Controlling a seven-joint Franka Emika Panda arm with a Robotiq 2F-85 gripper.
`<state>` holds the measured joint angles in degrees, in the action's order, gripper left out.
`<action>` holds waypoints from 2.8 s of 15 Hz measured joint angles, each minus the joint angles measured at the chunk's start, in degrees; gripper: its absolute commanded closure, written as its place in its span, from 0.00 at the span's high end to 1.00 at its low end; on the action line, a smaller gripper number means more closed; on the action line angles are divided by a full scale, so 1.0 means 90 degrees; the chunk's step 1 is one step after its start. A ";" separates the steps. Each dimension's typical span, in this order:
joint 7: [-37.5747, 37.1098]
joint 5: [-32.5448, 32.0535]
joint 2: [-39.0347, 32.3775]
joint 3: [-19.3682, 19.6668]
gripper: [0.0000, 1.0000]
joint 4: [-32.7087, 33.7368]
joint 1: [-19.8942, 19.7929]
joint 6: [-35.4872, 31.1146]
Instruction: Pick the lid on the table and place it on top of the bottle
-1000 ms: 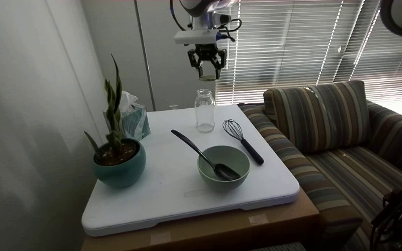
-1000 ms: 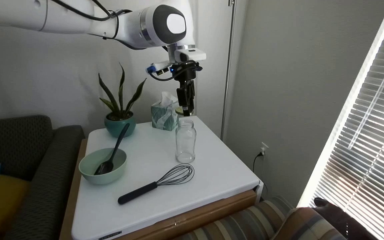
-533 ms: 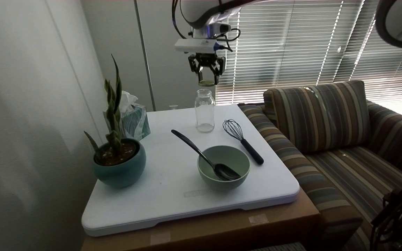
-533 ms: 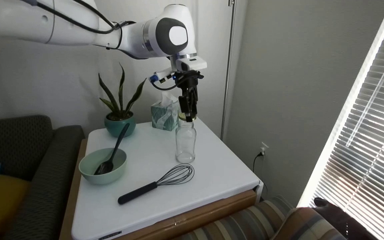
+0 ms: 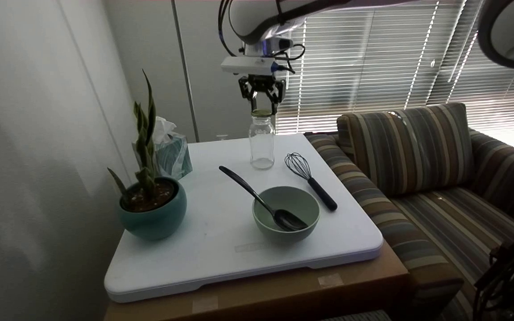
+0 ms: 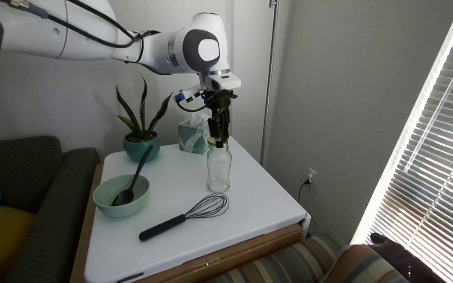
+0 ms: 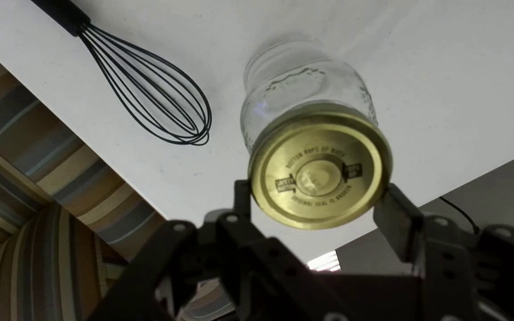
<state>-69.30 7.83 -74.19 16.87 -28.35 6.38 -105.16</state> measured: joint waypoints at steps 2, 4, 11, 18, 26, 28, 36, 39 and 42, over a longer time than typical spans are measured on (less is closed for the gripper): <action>0.0000 0.0000 -0.0016 -0.0025 0.45 0.0000 0.0007 -0.0061; 0.0000 0.0000 -0.0019 -0.0036 0.45 0.0000 0.0009 -0.0114; 0.0000 0.0000 -0.0026 -0.0056 0.45 0.0000 0.0010 -0.0201; 0.0000 -0.0035 -0.0089 -0.0049 0.45 0.0000 0.0010 -0.0341; 0.0000 -0.0087 -0.0139 0.0007 0.45 0.0030 0.0007 -0.0391; 0.0000 -0.0088 -0.0139 0.0008 0.45 0.0030 0.0002 -0.0391; 0.0000 -0.0087 -0.0140 0.0008 0.45 0.0031 -0.0008 -0.0361; 0.0000 -0.0090 -0.0139 0.0008 0.45 0.0032 -0.0008 -0.0335; 0.0000 -0.0107 -0.0138 0.0013 0.45 0.0036 -0.0008 -0.0287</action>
<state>-69.30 6.87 -75.43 16.99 -28.03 6.30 -107.74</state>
